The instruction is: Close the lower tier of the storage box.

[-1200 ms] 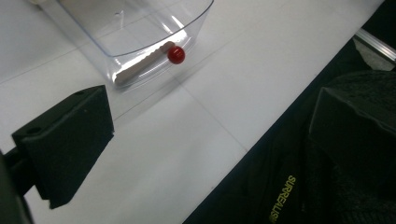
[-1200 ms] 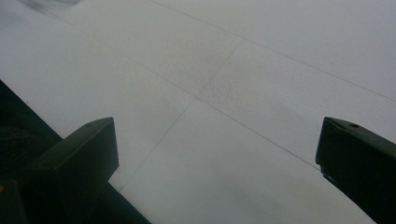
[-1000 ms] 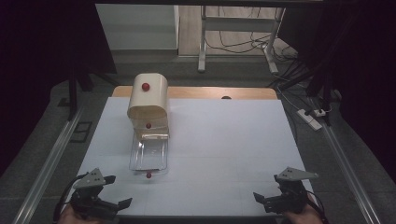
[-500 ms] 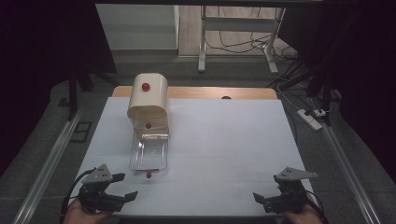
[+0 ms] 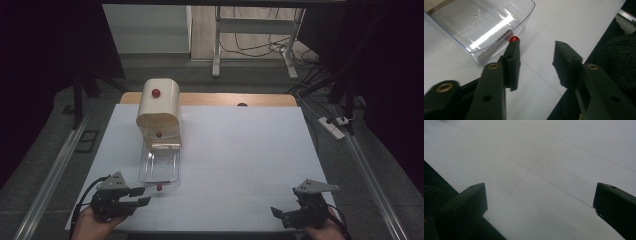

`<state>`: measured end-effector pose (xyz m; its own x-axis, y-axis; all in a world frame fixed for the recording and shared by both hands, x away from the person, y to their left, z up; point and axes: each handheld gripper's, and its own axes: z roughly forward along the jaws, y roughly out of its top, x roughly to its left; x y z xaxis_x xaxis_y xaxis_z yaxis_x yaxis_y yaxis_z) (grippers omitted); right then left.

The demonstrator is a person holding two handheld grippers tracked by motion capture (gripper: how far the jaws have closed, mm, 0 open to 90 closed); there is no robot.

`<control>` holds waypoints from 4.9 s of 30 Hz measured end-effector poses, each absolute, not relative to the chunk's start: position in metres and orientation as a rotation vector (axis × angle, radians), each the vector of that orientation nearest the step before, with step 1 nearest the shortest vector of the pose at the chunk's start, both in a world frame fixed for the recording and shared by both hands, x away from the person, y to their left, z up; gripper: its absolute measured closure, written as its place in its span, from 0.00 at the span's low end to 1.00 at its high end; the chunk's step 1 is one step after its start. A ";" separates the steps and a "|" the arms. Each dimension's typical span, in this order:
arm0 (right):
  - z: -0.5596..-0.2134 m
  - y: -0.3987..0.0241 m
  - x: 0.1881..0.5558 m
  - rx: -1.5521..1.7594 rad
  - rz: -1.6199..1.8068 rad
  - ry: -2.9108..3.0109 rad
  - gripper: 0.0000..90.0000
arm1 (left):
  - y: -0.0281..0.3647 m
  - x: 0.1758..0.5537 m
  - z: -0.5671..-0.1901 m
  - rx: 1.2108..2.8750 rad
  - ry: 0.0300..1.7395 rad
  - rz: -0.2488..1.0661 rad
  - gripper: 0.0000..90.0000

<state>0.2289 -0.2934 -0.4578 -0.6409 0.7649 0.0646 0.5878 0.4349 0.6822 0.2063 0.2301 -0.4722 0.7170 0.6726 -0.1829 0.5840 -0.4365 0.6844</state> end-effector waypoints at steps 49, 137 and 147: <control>-0.459 -0.292 0.230 1.156 0.995 2.457 0.00 | 0.210 0.258 -0.506 2.348 1.020 0.127 0.99; -0.459 -0.292 0.231 1.170 0.993 2.475 0.00 | 0.220 0.322 -0.500 2.150 1.184 0.291 0.99; -0.459 -0.292 0.231 1.170 0.992 2.477 0.00 | 0.221 0.331 -0.500 2.149 1.202 0.331 0.99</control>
<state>0.2307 -0.2919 -0.4594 -0.6557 0.7510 0.0778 0.5971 0.4528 0.6622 0.3311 0.2209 -0.5003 0.5488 0.8312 -0.0887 0.6683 -0.3726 0.6438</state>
